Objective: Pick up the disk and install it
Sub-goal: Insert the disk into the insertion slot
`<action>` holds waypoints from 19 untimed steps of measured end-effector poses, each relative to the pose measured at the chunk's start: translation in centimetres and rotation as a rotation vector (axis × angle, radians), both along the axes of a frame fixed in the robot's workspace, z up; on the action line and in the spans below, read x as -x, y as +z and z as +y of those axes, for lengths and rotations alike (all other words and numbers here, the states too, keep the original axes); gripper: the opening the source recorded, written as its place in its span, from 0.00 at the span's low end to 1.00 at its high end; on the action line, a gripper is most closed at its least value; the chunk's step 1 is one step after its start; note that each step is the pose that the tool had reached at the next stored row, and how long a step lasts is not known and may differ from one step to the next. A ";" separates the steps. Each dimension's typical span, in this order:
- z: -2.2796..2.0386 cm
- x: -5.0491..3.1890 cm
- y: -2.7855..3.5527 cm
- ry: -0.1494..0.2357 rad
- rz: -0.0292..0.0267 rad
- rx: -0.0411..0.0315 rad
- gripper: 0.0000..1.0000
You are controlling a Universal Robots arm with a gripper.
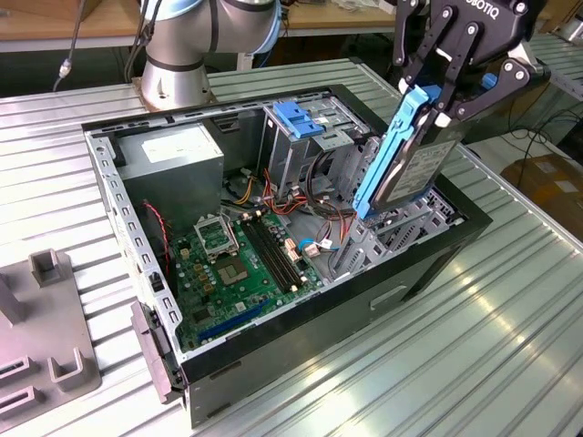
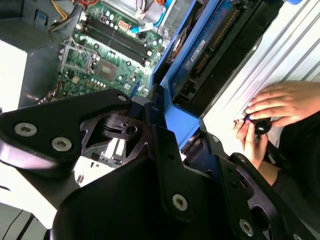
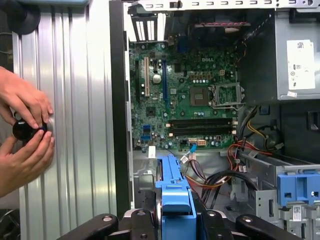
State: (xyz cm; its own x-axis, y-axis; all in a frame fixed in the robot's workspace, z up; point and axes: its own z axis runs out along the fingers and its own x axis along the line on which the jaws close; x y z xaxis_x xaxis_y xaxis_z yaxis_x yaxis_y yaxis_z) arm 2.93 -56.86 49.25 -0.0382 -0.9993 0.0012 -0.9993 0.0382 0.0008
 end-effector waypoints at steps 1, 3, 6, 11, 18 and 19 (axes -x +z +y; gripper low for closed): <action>0.11 -0.45 -0.09 0.000 0.0000 -0.0001 0.37; 0.54 -1.35 -0.22 0.001 0.0000 0.0001 0.37; 0.82 -1.82 -0.32 0.002 0.0000 0.0001 0.37; 0.82 -1.84 -0.32 0.002 0.0000 0.0000 0.37; 0.88 -1.85 -0.46 0.003 0.0000 -0.0030 0.37; 0.95 -1.88 -0.55 0.005 -0.0001 -0.0031 0.37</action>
